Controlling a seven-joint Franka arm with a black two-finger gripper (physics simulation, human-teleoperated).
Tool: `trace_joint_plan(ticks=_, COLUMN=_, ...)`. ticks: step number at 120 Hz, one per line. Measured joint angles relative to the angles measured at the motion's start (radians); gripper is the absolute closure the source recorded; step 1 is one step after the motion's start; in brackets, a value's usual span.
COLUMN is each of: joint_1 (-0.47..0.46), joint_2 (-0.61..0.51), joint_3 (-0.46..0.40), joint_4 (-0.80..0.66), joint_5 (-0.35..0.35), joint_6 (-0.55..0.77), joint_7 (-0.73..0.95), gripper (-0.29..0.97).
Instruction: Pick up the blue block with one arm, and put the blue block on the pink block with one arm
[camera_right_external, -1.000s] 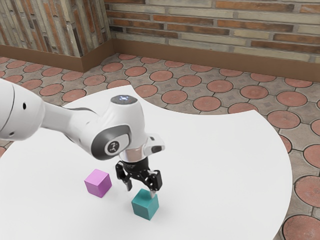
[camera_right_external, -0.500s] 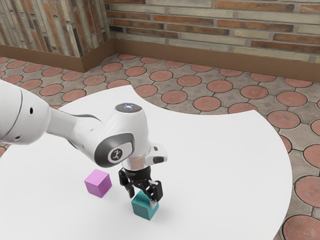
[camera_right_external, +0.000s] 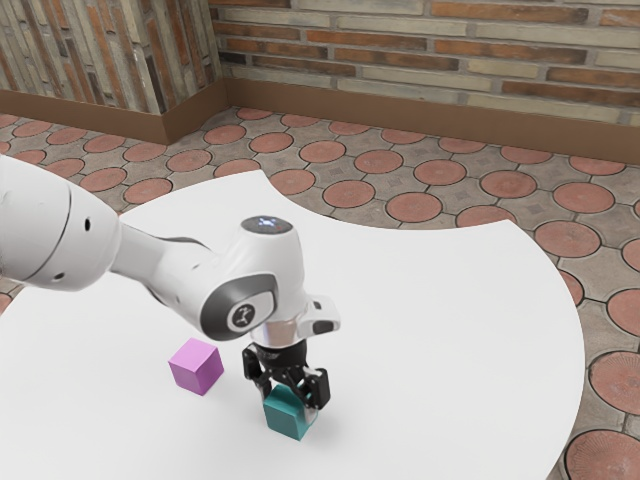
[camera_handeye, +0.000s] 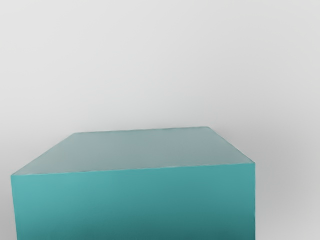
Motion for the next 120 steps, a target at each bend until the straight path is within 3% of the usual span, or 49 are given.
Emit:
trace_joint_plan(ticks=40, joint_1=0.003, joint_2=0.022, joint_3=0.004, joint_4=0.021, joint_5=-0.013, joint_6=0.002, joint_7=-0.015, gripper=0.13)
trace_joint_plan(ticks=75, joint_1=0.005, joint_2=0.029, joint_3=0.008, joint_4=0.022, joint_5=-0.031, joint_6=0.002, joint_7=-0.024, gripper=0.28)
trace_joint_plan(ticks=120, joint_1=0.015, joint_2=-0.019, joint_3=0.040, joint_4=0.022, joint_5=-0.004, joint_6=0.000, joint_7=-0.036, gripper=0.31)
